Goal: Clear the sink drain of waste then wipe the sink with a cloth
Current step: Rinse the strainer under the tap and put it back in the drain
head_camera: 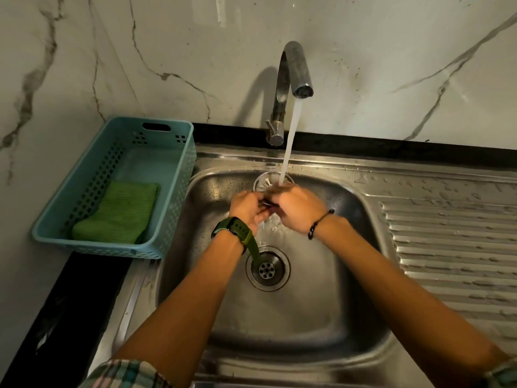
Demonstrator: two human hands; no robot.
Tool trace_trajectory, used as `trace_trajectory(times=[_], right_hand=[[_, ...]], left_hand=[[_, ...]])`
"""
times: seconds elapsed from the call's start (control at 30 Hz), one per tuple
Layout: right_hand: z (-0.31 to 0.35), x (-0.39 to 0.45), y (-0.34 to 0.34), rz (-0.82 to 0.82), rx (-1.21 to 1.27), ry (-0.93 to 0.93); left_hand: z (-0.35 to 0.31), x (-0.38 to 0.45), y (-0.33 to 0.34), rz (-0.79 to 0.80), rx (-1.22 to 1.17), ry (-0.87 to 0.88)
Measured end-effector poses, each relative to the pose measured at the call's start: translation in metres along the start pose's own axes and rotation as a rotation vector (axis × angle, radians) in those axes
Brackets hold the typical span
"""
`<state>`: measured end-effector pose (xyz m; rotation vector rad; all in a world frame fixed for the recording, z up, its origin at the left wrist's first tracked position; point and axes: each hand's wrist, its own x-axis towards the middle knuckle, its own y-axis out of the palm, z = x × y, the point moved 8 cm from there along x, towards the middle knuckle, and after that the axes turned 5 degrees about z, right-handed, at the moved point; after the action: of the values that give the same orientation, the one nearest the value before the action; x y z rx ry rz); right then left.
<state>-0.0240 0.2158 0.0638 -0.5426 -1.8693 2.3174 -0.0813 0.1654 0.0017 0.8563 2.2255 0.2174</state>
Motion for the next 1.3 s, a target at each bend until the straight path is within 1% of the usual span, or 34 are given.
trace_trajectory(times=[0.03,0.07,0.17,0.23,0.27,0.33,0.4,0.43,0.47,0.5,0.57,0.6,0.63,0.7,0.77,0.83,0.93,1.0,1.03,1.07,1.1,1.17,1.2,1.23,1.3], right_hand=[[0.004,-0.003,0.004,-0.039,-0.092,-0.047],[0.005,-0.007,0.003,-0.074,-0.132,-0.073],[0.006,-0.023,-0.012,-0.265,-0.057,-0.219],[0.011,-0.027,-0.012,-0.284,-0.101,-0.292],[0.012,-0.025,-0.007,-0.237,-0.121,-0.276],[0.006,-0.013,-0.002,-0.181,-0.09,-0.127],[-0.004,-0.006,-0.002,-0.213,-0.018,0.026],[-0.007,-0.007,-0.003,-0.243,0.013,0.062],[-0.007,-0.01,-0.005,-0.272,0.032,0.052],[-0.003,-0.015,-0.006,-0.296,0.027,-0.01],[0.011,-0.023,-0.004,-0.331,-0.071,-0.193],[0.014,-0.024,-0.001,-0.338,-0.137,-0.249],[0.015,-0.021,0.002,-0.308,-0.185,-0.256],[0.011,-0.015,0.007,-0.23,-0.264,-0.172],[0.001,-0.011,0.01,-0.194,-0.301,-0.039],[-0.007,-0.009,0.011,-0.199,-0.267,0.076],[-0.003,-0.008,0.006,-0.23,-0.252,0.126],[-0.001,-0.013,-0.005,-0.291,-0.187,0.102],[-0.001,-0.016,-0.013,-0.333,-0.073,0.076],[-0.004,-0.019,-0.019,-0.363,0.093,0.067],[-0.012,-0.018,-0.025,-0.392,0.291,0.097],[-0.035,-0.013,-0.03,-0.455,0.678,0.248],[-0.045,-0.009,-0.029,-0.467,0.779,0.328],[-0.051,-0.004,-0.027,-0.448,0.782,0.397],[-0.055,0.005,-0.024,-0.357,0.572,0.468]], left_hand=[[-0.001,0.001,0.001,0.013,-0.002,0.001],[0.0,0.001,0.003,0.028,-0.003,-0.001],[0.0,0.003,0.006,0.059,0.02,-0.009],[-0.005,0.006,0.007,0.053,0.006,-0.001],[-0.006,0.007,0.008,0.038,-0.024,0.012],[-0.006,0.004,0.018,0.045,-0.129,0.038],[-0.003,0.001,0.033,0.123,-0.187,0.036],[-0.003,0.0,0.037,0.164,-0.185,0.024],[-0.006,0.001,0.037,0.194,-0.169,0.007],[-0.009,0.003,0.034,0.215,-0.154,-0.022],[-0.012,0.006,0.03,0.27,-0.149,-0.087],[-0.013,0.005,0.031,0.304,-0.178,-0.091],[-0.012,0.005,0.032,0.323,-0.207,-0.083],[-0.008,0.005,0.033,0.312,-0.192,-0.054],[-0.008,0.005,0.034,0.278,-0.153,-0.03],[-0.014,0.008,0.033,0.231,-0.153,0.005],[-0.012,0.009,0.03,0.156,-0.233,0.012],[-0.005,0.009,0.026,0.155,-0.272,-0.001],[-0.003,0.01,0.025,0.184,-0.276,-0.01],[-0.003,0.01,0.023,0.223,-0.256,-0.021],[-0.003,0.009,0.022,0.266,-0.214,-0.029],[-0.004,0.008,0.021,0.327,-0.126,-0.017],[-0.004,0.008,0.021,0.327,-0.105,-0.01],[-0.004,0.008,0.019,0.305,-0.099,-0.007],[-0.005,0.007,0.013,0.224,-0.099,-0.015]])
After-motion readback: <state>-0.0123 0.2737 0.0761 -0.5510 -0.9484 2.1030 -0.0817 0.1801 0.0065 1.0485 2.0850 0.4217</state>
